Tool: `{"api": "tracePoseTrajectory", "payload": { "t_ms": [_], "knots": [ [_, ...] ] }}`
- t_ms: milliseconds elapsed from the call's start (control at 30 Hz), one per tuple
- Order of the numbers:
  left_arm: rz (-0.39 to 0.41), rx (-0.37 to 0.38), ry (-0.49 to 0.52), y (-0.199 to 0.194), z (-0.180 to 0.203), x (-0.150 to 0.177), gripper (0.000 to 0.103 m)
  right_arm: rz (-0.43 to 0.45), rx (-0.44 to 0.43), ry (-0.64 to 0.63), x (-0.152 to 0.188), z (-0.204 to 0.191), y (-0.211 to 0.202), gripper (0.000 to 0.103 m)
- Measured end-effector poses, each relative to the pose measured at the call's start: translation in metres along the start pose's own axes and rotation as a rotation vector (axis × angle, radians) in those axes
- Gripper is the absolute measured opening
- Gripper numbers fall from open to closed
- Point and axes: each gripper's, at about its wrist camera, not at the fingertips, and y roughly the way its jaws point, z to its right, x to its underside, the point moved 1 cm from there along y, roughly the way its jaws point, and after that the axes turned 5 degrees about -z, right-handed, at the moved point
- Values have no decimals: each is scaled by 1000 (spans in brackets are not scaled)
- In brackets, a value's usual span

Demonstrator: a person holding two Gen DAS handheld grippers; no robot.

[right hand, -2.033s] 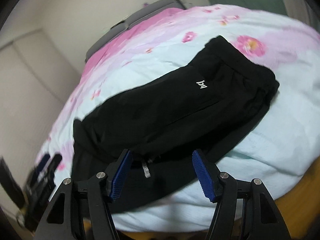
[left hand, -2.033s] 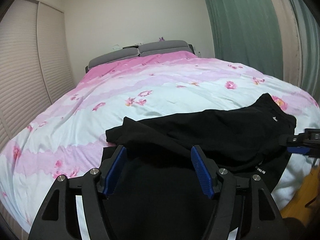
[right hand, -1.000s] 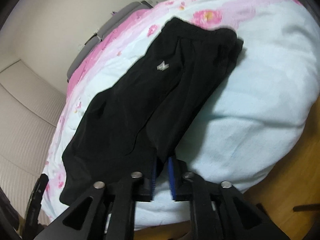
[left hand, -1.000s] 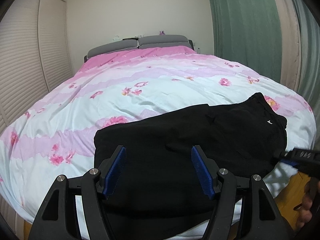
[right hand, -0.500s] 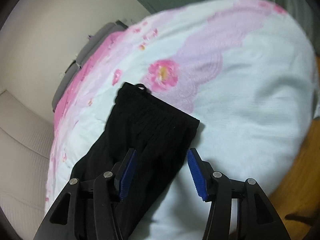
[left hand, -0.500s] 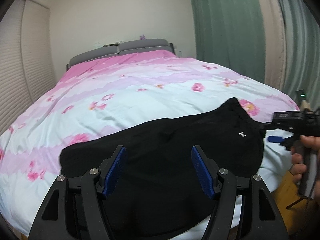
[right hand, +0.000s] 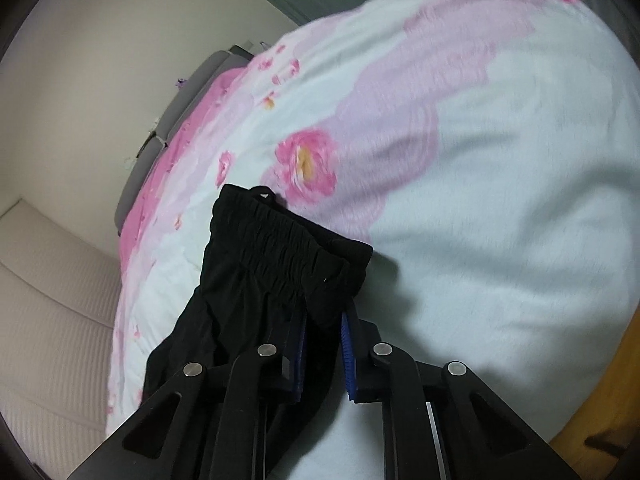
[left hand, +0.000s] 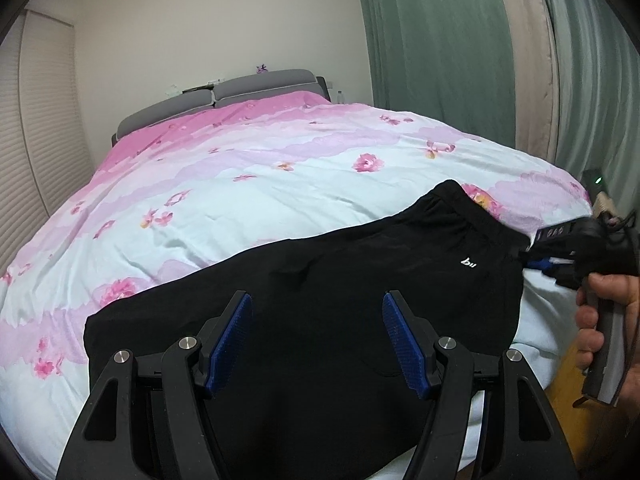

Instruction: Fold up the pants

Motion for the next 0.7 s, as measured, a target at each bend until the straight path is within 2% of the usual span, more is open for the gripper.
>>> {"api": "tracePoseTrajectory", "payload": {
  "t_ms": [133, 167, 300, 400, 467, 567, 700],
  "knots": [
    [-8, -4, 9, 0, -1, 4, 67, -60, 15, 4, 6, 15, 17, 20],
    [-9, -7, 7, -1, -3, 6, 67, -52, 17, -3, 6, 15, 14, 25],
    [-9, -27, -5, -12, -14, 15, 67, 15, 80, -110, 16, -13, -18, 31],
    [-14, -51, -17, -26, -34, 29, 69, 57, 74, -197, 30, -41, -39, 35],
    [-18, -84, -22, -39, -52, 40, 70, 80, 58, -255, 51, -68, -57, 48],
    [-25, -133, -41, -60, -87, 57, 72, 62, 14, -353, 85, -103, -66, 51],
    [-19, -222, -44, -92, -139, 77, 77, -30, -80, -503, 151, -163, -54, 55]
  ]
}}
